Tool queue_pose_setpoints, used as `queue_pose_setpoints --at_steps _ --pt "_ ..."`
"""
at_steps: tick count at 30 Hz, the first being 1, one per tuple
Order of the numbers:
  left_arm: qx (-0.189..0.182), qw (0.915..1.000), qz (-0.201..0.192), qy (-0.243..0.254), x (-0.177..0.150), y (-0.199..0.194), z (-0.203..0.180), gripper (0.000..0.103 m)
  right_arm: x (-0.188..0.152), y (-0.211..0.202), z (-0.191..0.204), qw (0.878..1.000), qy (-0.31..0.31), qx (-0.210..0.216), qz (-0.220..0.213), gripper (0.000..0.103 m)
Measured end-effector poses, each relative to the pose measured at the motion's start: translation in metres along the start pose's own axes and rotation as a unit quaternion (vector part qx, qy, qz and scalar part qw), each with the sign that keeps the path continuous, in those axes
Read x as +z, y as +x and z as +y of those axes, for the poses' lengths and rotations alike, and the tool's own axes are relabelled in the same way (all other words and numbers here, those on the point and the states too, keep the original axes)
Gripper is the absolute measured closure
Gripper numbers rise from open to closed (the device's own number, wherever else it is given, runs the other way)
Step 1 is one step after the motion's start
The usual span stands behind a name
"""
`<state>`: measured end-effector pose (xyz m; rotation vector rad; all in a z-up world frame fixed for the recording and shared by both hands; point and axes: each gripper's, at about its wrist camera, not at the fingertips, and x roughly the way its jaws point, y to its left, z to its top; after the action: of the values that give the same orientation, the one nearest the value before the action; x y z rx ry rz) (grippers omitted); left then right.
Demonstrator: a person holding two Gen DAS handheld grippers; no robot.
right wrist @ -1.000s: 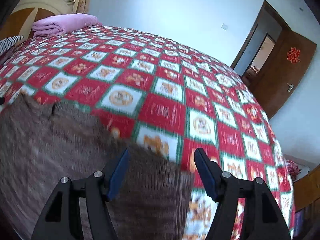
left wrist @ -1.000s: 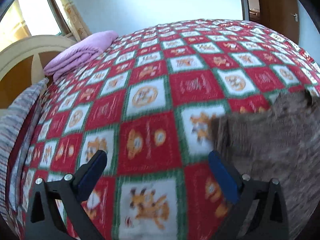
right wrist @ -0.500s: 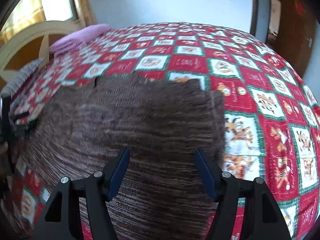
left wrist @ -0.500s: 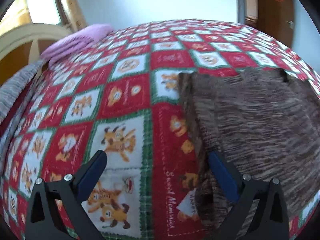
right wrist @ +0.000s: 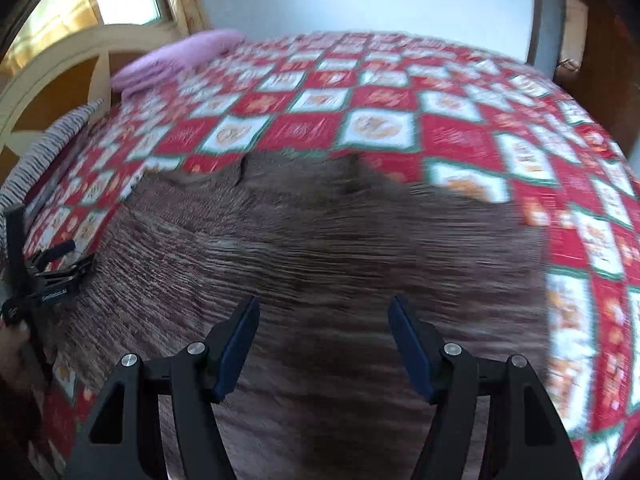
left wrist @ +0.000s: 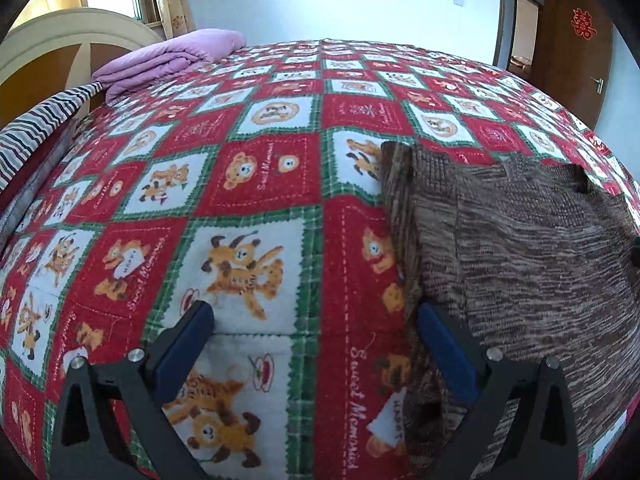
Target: Fold small clothes
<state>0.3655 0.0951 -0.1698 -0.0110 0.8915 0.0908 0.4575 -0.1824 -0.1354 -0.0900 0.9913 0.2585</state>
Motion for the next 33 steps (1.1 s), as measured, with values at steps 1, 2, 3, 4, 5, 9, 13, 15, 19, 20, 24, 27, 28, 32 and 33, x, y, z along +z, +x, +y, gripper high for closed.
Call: queue_pose_setpoints --at_steps 1,2,3,4,5,9,13,15,19,20,24,27,28,32,33 --pt "-0.003 1.0000 0.001 -0.002 0.000 0.000 0.001 0.000 0.003 0.013 0.001 0.999 0.000 -0.030 0.014 0.035" --pt "-0.005 1.0000 0.001 -0.003 -0.001 0.000 0.002 0.000 0.008 0.024 -0.002 0.998 -0.002 -0.061 0.019 0.035" --pt "-0.009 0.9999 0.001 -0.005 0.000 0.001 0.003 0.000 0.012 0.030 -0.010 0.996 0.008 -0.087 0.007 0.035" --pt "-0.013 0.9999 0.001 -0.008 -0.001 0.000 0.004 0.000 0.015 0.031 -0.018 0.995 0.025 -0.094 0.004 0.035" --pt "-0.016 0.9998 0.000 -0.009 -0.001 0.000 0.005 0.000 0.017 0.032 -0.028 0.994 0.046 -0.096 0.005 0.035" --pt "-0.018 0.9998 -0.002 -0.010 -0.002 0.000 0.005 0.000 0.020 0.030 -0.029 0.995 0.044 -0.090 0.005 0.035" --pt "-0.026 0.9995 -0.005 -0.017 -0.003 -0.001 0.008 0.000 0.009 0.009 -0.030 0.997 0.072 -0.003 -0.016 0.035" --pt "-0.028 0.9994 -0.006 -0.019 -0.003 -0.002 0.009 0.000 -0.002 0.008 -0.037 0.997 0.070 -0.014 -0.023 0.035" --pt "-0.025 0.9995 -0.008 -0.018 -0.003 -0.002 0.008 0.000 -0.012 0.009 -0.079 0.995 0.098 0.004 -0.031 0.063" --pt "-0.024 0.9995 -0.008 -0.017 -0.003 -0.002 0.008 0.000 -0.011 0.008 -0.085 0.993 0.111 0.016 -0.030 0.063" --pt "-0.023 0.9996 -0.008 -0.016 -0.003 -0.002 0.007 0.000 -0.009 0.005 -0.096 0.990 0.130 0.045 -0.031 0.063" --pt "-0.023 0.9996 -0.008 -0.016 -0.003 -0.002 0.007 0.000 -0.010 -0.002 -0.102 0.987 0.149 0.045 -0.048 0.063" --pt "-0.023 0.9996 -0.008 -0.015 -0.003 -0.002 0.007 0.000 -0.009 -0.006 -0.107 0.985 0.160 0.023 -0.060 0.061" --pt "-0.018 0.9997 -0.007 -0.011 -0.003 -0.002 0.006 0.000 -0.016 -0.002 -0.123 0.982 0.182 0.007 -0.042 0.060" --pt "-0.017 0.9998 -0.007 -0.011 -0.003 -0.002 0.006 0.000 -0.016 -0.002 -0.117 0.986 0.159 -0.007 -0.040 0.060"
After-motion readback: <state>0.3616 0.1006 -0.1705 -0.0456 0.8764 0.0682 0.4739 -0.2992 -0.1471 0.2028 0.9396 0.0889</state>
